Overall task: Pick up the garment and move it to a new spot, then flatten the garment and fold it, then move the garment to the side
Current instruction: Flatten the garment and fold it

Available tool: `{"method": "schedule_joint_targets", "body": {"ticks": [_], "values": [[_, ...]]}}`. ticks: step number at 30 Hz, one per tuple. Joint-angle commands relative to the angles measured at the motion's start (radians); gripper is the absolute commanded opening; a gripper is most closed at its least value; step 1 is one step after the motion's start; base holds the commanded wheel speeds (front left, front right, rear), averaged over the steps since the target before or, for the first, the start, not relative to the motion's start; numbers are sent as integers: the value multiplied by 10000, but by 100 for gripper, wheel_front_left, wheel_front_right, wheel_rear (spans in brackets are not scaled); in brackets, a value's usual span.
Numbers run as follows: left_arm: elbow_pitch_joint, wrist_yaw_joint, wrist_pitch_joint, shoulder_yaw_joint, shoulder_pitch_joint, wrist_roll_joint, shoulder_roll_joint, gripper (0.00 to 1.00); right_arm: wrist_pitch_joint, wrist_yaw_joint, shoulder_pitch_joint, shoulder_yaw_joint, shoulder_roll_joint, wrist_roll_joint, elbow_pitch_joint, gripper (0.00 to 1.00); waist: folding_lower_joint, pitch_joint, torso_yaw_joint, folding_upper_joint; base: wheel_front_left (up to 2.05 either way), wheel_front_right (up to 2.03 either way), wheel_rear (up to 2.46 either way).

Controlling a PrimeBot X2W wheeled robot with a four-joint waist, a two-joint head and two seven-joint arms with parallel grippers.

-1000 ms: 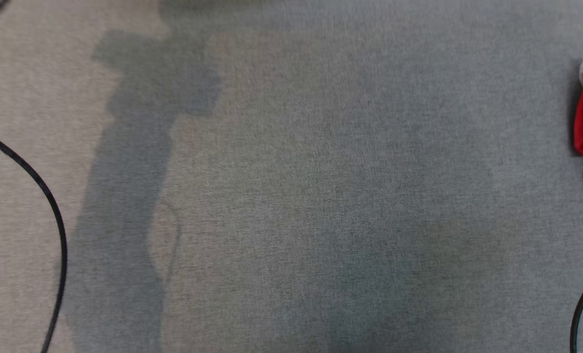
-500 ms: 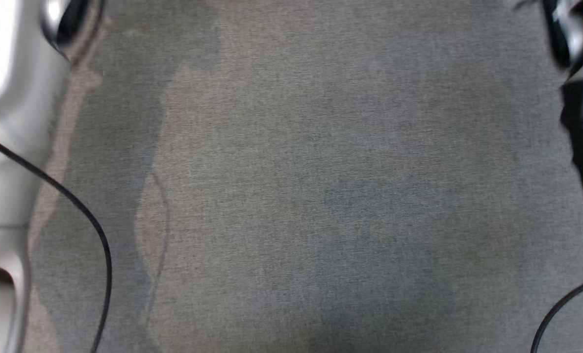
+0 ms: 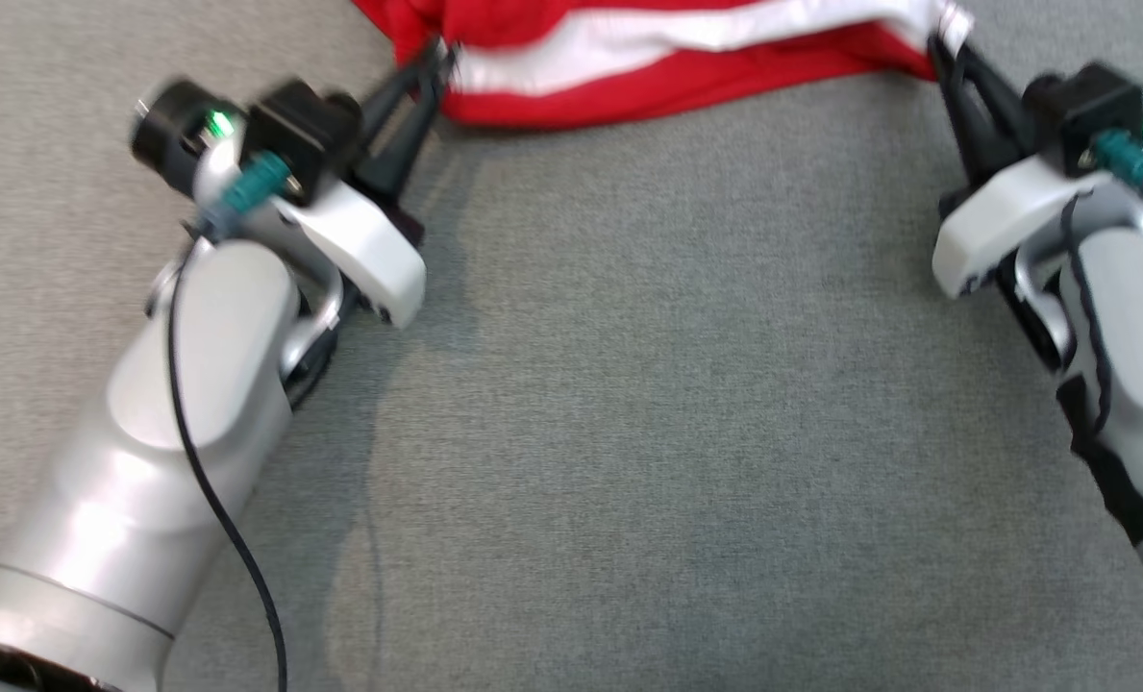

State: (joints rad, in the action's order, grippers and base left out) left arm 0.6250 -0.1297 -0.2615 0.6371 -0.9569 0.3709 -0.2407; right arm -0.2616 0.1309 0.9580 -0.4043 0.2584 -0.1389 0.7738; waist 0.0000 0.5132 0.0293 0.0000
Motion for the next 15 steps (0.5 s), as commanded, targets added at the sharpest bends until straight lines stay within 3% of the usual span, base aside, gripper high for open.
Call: {"method": "schedule_joint_targets", "body": {"ticks": [1, 15], "values": [[164, -11, -42, 202, 275, -54, 29, 0, -46, -3, -305, -297, 158, -269, 182, 0, 0, -419, 275, 0, 0, 0, 0], [1714, -11, -42, 1481, 1399, -362, 384, 0, -45, -3, -1173, -2193, 859, -1588, 1157, 0, 0, -1782, 554, 0, 0, 0, 0]]}}
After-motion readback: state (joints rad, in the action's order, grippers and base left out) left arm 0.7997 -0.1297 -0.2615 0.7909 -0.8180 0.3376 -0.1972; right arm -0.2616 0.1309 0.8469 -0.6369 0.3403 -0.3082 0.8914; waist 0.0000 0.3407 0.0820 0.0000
